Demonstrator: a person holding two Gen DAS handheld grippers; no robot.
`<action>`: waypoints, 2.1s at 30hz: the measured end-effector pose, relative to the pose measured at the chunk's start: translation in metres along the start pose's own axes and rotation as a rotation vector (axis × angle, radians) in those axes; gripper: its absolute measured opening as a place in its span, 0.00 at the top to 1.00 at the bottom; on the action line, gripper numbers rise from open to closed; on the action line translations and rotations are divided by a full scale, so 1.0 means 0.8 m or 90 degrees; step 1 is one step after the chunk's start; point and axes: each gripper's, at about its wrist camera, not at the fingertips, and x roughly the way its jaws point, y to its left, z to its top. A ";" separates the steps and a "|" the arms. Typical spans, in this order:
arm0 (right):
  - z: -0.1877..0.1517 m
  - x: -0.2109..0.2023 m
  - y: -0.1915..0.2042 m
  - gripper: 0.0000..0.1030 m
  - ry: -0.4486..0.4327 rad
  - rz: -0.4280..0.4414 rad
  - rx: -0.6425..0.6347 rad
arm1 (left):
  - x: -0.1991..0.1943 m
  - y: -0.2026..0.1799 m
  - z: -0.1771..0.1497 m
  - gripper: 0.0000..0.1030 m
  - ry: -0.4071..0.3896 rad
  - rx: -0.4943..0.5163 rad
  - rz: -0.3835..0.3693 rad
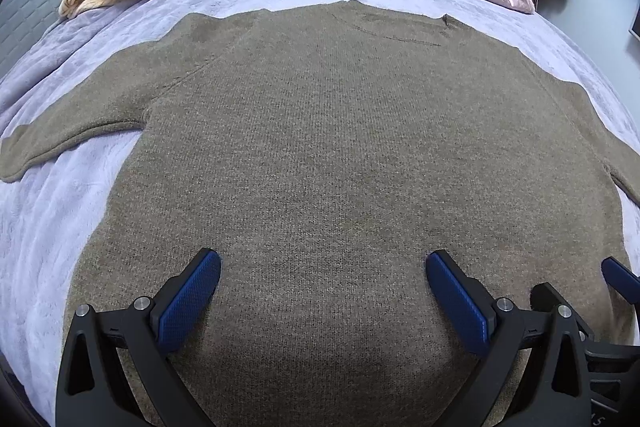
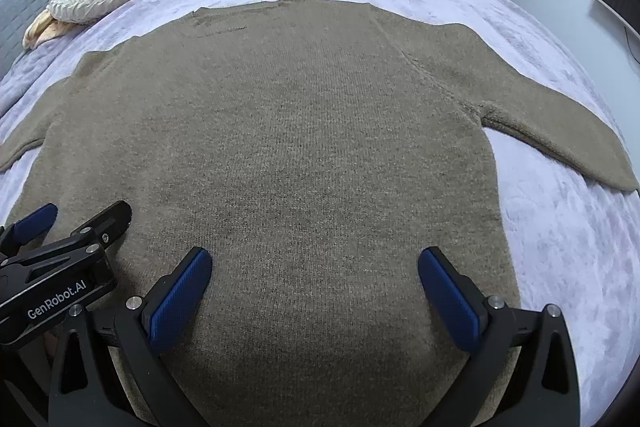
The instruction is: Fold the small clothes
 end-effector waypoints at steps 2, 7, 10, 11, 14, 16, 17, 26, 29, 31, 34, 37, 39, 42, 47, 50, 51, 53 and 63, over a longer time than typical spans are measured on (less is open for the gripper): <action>0.000 0.000 0.001 0.00 -0.001 -0.001 -0.007 | -0.001 -0.003 0.002 0.00 0.006 0.006 0.008; -0.002 0.001 0.001 0.00 -0.021 0.008 -0.018 | -0.009 -0.008 0.012 0.00 0.032 0.014 0.025; 0.002 0.000 0.003 0.00 -0.001 0.005 -0.035 | -0.023 -0.007 0.017 0.00 0.026 0.010 0.029; 0.005 -0.003 0.004 0.00 0.009 0.006 -0.043 | -0.030 -0.006 0.020 0.00 0.018 0.006 0.031; 0.011 -0.019 0.002 0.00 -0.006 0.010 -0.053 | -0.045 -0.007 0.027 0.00 0.006 0.003 0.031; 0.013 -0.029 -0.002 0.00 -0.020 0.015 -0.051 | -0.055 -0.010 0.033 0.00 -0.004 0.007 0.032; 0.016 -0.033 -0.005 0.00 -0.020 0.021 -0.048 | -0.059 -0.012 0.036 0.00 -0.008 0.009 0.031; 0.045 -0.065 -0.031 0.00 -0.054 0.047 -0.015 | -0.080 -0.039 0.055 0.00 -0.025 0.023 0.010; 0.052 -0.069 -0.037 0.00 -0.064 0.023 -0.025 | -0.084 -0.050 0.060 0.00 -0.035 0.028 0.019; 0.053 -0.071 -0.042 0.00 -0.071 0.018 -0.029 | -0.088 -0.056 0.063 0.00 -0.052 0.031 0.028; 0.057 -0.075 -0.056 0.00 -0.081 0.029 -0.021 | -0.099 -0.065 0.068 0.00 -0.086 0.028 0.030; 0.061 -0.077 -0.077 0.00 -0.085 0.047 0.010 | -0.100 -0.077 0.074 0.00 -0.074 0.039 0.028; 0.064 -0.077 -0.091 0.00 -0.089 0.048 0.027 | -0.099 -0.087 0.078 0.00 -0.063 0.053 0.033; 0.065 -0.080 -0.111 0.00 -0.095 0.051 0.049 | -0.098 -0.103 0.080 0.00 -0.065 0.067 0.041; 0.066 -0.085 -0.148 0.00 -0.108 0.047 0.081 | -0.097 -0.133 0.081 0.00 -0.061 0.088 0.032; 0.066 -0.086 -0.166 0.00 -0.112 0.037 0.088 | -0.096 -0.151 0.083 0.00 -0.063 0.104 0.032; 0.065 -0.085 -0.171 0.00 -0.112 0.033 0.090 | -0.096 -0.158 0.083 0.00 -0.064 0.110 0.030; 0.064 -0.083 -0.183 0.00 -0.110 0.031 0.097 | -0.096 -0.169 0.085 0.00 -0.064 0.117 0.028; 0.061 -0.075 -0.246 0.00 -0.108 0.004 0.140 | -0.087 -0.223 0.095 0.00 -0.058 0.142 0.014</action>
